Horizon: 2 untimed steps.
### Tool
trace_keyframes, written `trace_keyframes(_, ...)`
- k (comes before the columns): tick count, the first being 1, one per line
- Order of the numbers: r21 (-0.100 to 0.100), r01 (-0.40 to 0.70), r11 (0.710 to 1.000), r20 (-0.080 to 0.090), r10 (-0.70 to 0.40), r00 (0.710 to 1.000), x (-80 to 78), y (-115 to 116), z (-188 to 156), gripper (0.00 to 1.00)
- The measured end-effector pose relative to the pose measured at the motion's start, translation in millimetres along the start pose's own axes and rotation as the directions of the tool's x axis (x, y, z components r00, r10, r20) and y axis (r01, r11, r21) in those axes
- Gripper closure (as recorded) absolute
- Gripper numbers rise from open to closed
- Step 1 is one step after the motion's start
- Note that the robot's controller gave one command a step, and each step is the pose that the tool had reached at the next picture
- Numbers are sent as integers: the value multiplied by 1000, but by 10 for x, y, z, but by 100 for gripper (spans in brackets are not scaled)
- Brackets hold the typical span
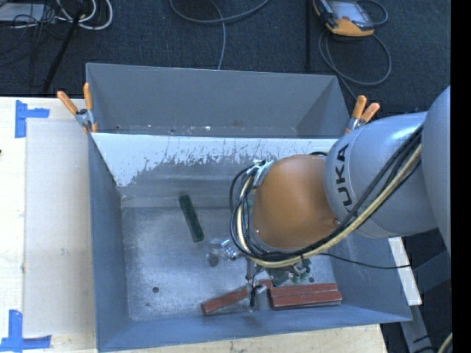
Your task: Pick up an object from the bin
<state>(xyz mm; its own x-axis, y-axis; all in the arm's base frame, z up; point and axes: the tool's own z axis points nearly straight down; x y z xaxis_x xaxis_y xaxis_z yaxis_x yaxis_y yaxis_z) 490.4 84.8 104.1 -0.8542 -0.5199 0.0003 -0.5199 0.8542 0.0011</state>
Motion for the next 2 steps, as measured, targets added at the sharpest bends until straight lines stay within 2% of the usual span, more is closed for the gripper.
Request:
trace_keyframes(1, 9, 82, 997, 19, -83, 996, 121, 27, 318, 0)
trace_keyframes(2, 2, 78, 997, 5, -78, 997, 160, 46, 338, 100)
